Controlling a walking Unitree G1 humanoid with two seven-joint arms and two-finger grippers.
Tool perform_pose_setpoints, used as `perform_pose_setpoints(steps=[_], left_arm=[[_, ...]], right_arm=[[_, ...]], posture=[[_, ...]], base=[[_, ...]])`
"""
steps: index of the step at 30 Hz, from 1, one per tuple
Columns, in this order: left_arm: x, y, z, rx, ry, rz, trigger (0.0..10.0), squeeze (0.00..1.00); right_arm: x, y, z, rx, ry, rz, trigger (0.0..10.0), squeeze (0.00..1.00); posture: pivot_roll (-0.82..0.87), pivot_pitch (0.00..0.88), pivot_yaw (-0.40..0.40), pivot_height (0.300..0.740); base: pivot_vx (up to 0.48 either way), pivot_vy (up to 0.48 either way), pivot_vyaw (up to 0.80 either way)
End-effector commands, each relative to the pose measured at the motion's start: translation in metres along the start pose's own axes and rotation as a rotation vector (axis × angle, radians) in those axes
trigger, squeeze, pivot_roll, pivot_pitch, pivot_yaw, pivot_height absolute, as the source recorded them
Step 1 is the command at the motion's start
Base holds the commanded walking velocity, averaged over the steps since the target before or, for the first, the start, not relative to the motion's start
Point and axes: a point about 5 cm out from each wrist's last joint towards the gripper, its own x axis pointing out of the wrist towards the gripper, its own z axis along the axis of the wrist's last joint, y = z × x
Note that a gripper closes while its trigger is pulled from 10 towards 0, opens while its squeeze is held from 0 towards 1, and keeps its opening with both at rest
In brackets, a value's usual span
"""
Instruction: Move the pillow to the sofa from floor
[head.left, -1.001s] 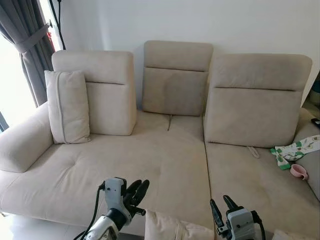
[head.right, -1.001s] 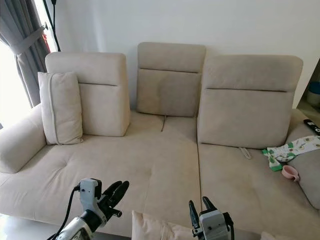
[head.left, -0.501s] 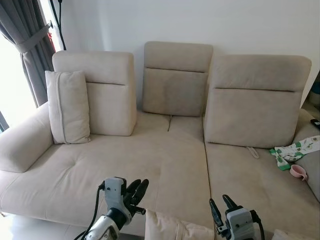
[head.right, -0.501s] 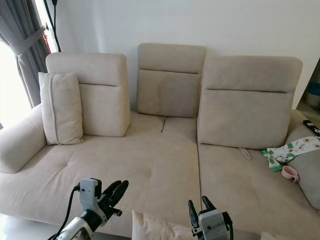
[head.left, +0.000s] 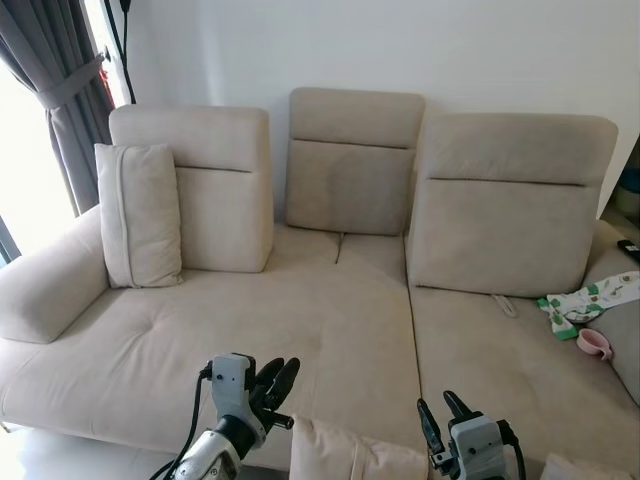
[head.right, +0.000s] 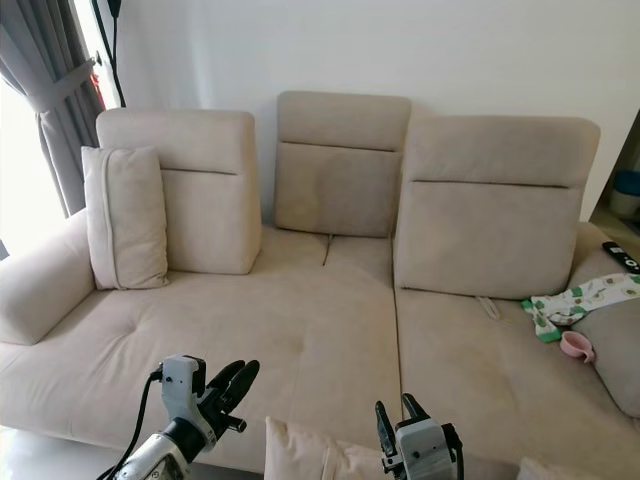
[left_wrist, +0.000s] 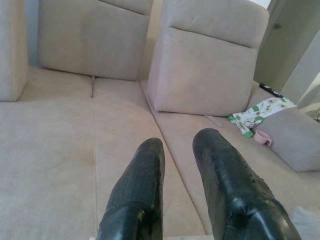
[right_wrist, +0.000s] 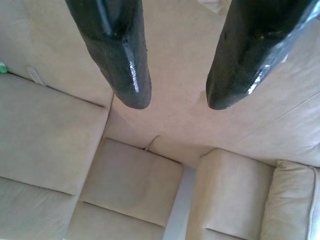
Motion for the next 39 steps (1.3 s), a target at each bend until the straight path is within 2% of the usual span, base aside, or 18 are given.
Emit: perform_pose_setpoints(steps=[1, 30, 39], left_arm=[[-0.001, 0.002, -0.003, 0.005, 0.014, 0.011, 10.0, 0.0], [0.002, -0.001, -0.002, 0.02, 0.005, -0.003, 10.0, 0.0], [0.004, 0.0, -0.002, 0.028, 0.002, -0.003, 10.0, 0.0]], right_arm=[[0.0, 0.002, -0.002, 0.006, 0.001, 0.002, 10.0, 0.0], [0.005, 0.007, 0.01, 0.026, -0.027, 0.012, 10.0, 0.0], [0.01, 0.008, 0.011, 0.049, -0.037, 0.028, 10.0, 0.0]], posture=[[0.07, 0.0, 0.031, 0.665], [0.07, 0.0, 0.035, 0.553], [0.07, 0.0, 0.041, 0.553]], base=[[0.0, 0.0, 0.0], [0.0, 0.0, 0.0], [0.0, 0.0, 0.0]])
